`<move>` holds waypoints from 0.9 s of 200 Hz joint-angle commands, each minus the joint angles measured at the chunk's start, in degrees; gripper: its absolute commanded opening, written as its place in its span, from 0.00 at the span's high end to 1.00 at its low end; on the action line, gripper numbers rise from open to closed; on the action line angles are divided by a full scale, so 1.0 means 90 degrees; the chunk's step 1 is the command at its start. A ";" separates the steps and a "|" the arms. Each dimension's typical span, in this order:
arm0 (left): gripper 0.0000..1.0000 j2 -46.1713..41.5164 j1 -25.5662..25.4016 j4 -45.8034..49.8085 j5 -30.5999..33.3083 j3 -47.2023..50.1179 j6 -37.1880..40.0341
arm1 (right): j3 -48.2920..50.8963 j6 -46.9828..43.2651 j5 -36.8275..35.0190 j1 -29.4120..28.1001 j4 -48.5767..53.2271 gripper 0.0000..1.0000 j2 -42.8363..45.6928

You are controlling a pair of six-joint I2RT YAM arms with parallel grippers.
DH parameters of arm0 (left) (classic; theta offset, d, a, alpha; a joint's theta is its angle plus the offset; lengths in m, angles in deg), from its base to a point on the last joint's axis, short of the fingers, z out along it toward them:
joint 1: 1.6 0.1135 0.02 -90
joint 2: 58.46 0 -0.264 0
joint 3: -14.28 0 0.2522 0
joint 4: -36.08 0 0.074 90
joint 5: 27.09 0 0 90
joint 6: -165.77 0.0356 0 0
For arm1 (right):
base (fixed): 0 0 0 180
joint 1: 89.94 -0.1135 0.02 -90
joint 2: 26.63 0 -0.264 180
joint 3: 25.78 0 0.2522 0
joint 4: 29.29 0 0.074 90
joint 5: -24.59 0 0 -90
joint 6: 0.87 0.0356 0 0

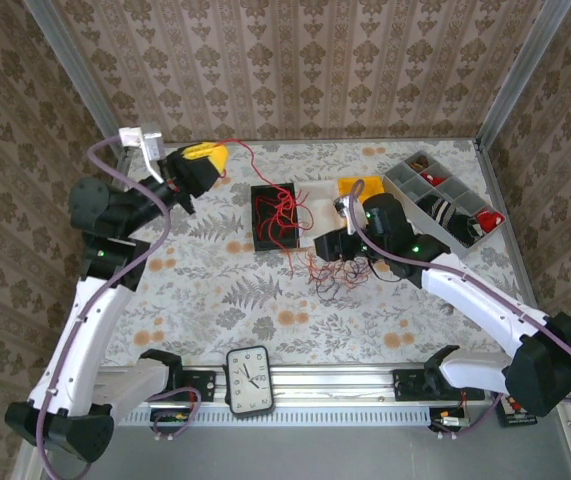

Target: Untangle the cables

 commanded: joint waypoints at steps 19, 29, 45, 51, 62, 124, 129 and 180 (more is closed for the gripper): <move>1.00 0.0121 -0.0278 -0.0232 -0.0104 -0.0195 0.0180 | -0.0658 -0.0258 0.0222 -0.0194 -0.0484 0.41 -0.0277; 1.00 0.0151 -0.0326 -0.0253 -0.0104 -0.0190 0.0168 | -0.0730 -0.0244 0.0273 -0.0245 -0.0525 0.41 -0.0367; 1.00 0.0200 -0.0368 -0.0268 -0.0131 -0.0213 0.0131 | -0.0778 -0.0216 0.0320 -0.0314 -0.0622 0.41 -0.0466; 1.00 0.0214 -0.0387 -0.0288 -0.0142 -0.0225 0.0103 | -0.0760 -0.0179 0.0310 -0.0343 -0.0706 0.41 -0.0486; 1.00 0.0244 -0.0416 -0.0421 -0.0195 -0.0202 -0.0014 | -0.0738 -0.0126 0.0290 -0.0361 -0.0903 0.41 -0.0549; 1.00 0.0267 -0.0465 -0.1066 -0.0320 -0.0128 -0.0554 | -0.0835 -0.0211 -0.0507 -0.0364 -0.1251 0.41 -0.0944; 1.00 0.0255 -0.0464 -0.1065 -0.0328 -0.0128 -0.0562 | -0.0794 -0.0194 -0.0550 -0.0347 -0.1300 0.41 -0.0974; 1.00 0.0210 -0.0465 -0.1083 -0.0331 -0.0145 -0.0528 | -0.0578 0.0260 -0.0804 -0.0223 -0.1763 0.91 -0.1275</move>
